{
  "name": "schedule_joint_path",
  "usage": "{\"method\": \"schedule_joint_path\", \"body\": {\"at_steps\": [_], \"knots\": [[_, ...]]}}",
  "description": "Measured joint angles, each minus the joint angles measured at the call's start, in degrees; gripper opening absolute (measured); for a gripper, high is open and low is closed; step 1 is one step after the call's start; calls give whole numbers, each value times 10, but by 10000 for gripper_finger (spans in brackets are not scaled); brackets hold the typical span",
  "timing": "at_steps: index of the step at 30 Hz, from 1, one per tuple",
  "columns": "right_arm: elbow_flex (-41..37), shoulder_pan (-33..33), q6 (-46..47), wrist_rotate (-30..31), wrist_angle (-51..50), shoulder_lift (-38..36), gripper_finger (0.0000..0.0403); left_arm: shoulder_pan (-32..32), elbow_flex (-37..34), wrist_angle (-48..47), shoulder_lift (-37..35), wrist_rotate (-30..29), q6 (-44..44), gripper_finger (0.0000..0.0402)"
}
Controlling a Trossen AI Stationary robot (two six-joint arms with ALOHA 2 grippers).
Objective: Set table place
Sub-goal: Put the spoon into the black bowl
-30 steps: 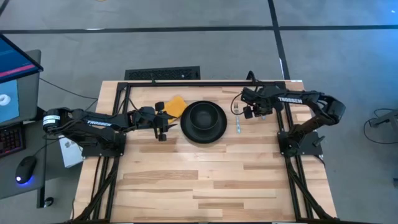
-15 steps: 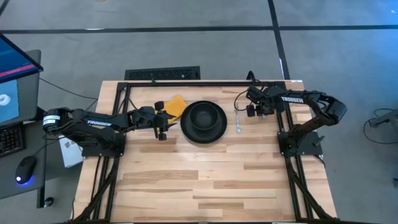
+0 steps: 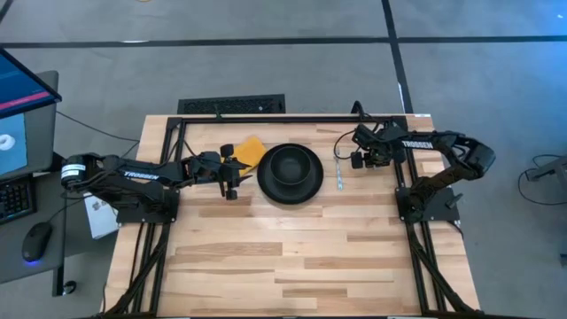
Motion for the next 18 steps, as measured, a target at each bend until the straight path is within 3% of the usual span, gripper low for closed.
{"method": "schedule_joint_path", "body": {"at_steps": [8, 18], "knots": [[0, 1, -1, 3, -1, 1, 52, 0, 0, 0, 0, 0, 0, 140], [17, 23, 10, 6, -26, 4, 58, 0, 0, 0, 0, 0, 0, 140]]}}
